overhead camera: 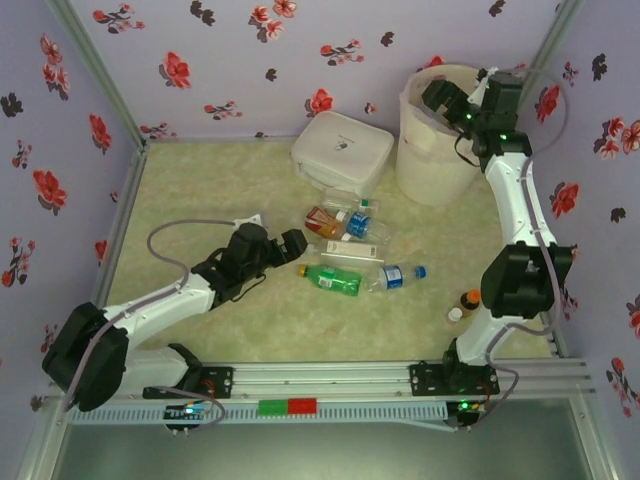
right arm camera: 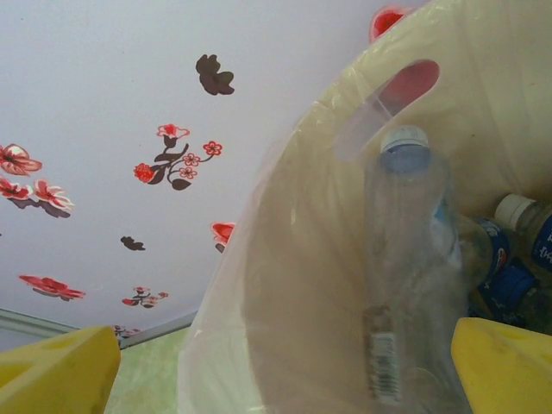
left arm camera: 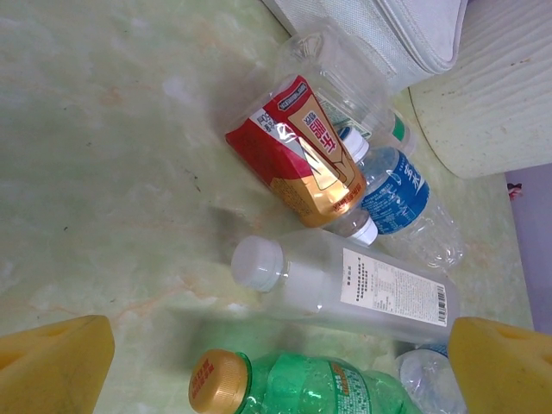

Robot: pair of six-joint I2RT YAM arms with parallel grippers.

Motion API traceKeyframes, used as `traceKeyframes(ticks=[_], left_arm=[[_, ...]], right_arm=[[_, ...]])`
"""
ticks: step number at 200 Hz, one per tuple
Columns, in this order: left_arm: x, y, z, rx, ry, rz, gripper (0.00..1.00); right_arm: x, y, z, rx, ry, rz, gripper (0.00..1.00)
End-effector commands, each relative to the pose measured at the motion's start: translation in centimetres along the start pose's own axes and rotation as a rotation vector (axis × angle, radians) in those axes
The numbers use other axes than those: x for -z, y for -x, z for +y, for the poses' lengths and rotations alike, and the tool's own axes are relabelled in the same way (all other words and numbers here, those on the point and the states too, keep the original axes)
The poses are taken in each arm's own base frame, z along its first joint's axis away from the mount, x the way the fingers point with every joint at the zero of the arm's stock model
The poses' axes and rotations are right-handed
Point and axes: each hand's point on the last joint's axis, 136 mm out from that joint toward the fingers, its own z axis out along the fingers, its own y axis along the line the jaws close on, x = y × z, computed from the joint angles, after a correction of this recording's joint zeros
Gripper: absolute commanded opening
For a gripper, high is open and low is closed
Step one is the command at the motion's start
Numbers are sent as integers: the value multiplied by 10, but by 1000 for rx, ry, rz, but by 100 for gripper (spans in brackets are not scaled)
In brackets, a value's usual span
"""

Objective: Put the plastic bottles in the bin

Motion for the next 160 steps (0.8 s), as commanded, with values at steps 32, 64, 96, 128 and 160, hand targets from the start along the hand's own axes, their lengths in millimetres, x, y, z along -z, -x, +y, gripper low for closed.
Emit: traceKeyframes(ticks=[32,64,96,128,160], left_arm=[[3,20,-14,-24,-18,-30,100],[10,41,-6,-7,-2,-80,100],[15,59,-1,2,5,-122,100],[16,67,7,23,20,-143,100],[16,68,17,50,34,-151,100]], right_arm=[[68,-13,26,104,-10,-42,100],[94,-61,27,187,-59,10,100],[109,-132,26,242,-59,147,100],[116,-219,19,317,-20,343,100],[124,-311,21,434,2,552,98]])
